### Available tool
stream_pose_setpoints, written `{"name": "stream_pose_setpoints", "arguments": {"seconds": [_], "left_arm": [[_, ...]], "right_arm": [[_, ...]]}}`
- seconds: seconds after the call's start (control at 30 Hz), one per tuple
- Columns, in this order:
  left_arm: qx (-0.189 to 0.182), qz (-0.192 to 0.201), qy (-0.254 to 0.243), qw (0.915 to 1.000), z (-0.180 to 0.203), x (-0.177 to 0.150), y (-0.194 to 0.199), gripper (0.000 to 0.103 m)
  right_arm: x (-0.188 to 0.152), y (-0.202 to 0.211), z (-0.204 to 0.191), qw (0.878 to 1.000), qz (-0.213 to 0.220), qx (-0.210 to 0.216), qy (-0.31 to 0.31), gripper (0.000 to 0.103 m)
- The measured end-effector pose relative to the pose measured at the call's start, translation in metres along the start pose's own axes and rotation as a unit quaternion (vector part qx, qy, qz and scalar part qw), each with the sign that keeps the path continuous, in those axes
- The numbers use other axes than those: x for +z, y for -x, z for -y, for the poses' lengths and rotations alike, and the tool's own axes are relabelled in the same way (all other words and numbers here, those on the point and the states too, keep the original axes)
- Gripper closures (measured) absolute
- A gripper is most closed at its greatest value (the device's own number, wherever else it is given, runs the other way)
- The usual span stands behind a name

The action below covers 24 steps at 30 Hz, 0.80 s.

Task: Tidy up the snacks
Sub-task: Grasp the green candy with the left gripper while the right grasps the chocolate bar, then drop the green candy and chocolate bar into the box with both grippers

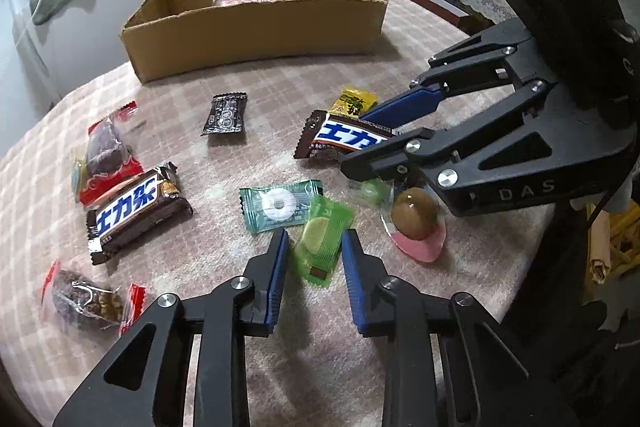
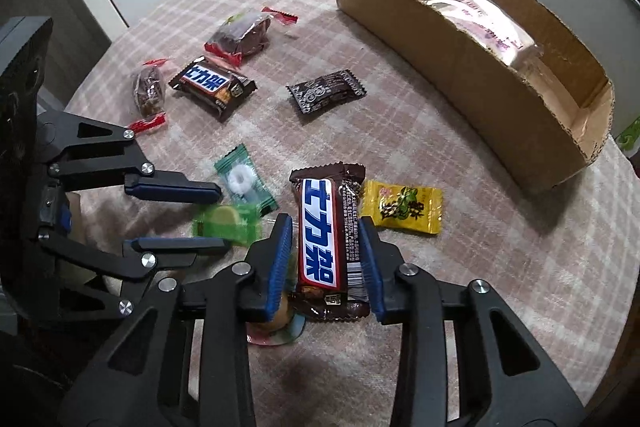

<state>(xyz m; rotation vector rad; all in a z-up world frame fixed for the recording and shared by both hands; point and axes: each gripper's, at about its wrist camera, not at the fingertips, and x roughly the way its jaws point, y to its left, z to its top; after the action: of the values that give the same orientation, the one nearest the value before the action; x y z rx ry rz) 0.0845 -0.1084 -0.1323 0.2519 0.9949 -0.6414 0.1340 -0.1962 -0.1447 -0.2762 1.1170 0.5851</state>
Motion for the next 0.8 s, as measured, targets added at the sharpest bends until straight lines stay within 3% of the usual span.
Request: {"name": "stream_pose_setpoints", "arguments": {"seconds": [0.23, 0.33, 0.8], "left_arm": [[0.010, 0.001, -0.006, 0.9999, 0.002, 0.002, -0.002, 0.077], [0.013, 0.006, -0.005, 0.9999, 0.004, 0.001, -0.001, 0.079], [0.002, 0.020, 0.023, 0.9995, -0.001, -0.008, 0.009, 0.082]], "right_arm": [[0.004, -0.005, -0.005, 1.000, -0.003, -0.014, 0.010, 0.068], [0.004, -0.004, -0.004, 1.000, -0.002, -0.018, 0.006, 0.073], [-0.008, 0.009, 0.008, 0.999, 0.022, -0.001, -0.036, 0.074]]}}
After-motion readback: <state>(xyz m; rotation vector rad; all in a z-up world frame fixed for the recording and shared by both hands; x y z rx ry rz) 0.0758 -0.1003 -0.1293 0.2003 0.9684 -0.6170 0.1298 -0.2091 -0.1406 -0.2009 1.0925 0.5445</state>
